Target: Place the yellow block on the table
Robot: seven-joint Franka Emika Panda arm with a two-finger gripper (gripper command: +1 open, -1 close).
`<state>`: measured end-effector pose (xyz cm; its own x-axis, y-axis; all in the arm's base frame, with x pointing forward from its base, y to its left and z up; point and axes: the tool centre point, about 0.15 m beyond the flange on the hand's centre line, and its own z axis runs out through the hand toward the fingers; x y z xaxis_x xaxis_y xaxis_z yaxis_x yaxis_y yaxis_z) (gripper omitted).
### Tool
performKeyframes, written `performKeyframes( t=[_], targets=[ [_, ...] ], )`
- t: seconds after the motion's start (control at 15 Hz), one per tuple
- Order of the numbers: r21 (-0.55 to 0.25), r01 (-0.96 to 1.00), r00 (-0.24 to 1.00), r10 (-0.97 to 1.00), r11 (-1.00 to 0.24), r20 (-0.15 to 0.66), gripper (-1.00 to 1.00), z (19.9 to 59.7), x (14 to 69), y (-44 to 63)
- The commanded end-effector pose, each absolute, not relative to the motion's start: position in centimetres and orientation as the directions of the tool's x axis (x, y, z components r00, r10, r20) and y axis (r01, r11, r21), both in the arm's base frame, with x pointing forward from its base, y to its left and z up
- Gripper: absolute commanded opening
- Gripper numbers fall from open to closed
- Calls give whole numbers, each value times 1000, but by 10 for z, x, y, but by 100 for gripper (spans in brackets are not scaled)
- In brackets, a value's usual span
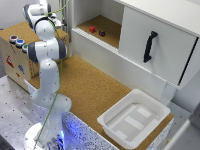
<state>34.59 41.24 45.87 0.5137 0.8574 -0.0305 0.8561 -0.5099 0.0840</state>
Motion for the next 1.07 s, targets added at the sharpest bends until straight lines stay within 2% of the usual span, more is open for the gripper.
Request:
performKeyframes(
  t=[0.0, 0.6, 0.8, 1.0],
  targets=[
    [48, 752, 647, 750, -657, 139, -100, 443, 319, 318],
    [-42, 484, 867, 473, -874, 160, -100, 370, 311, 227],
    [22, 366, 920, 365, -931, 141, -100, 327, 320, 221],
    [-1, 230, 966, 228, -973, 120, -100, 280, 328, 219]
  ],
)
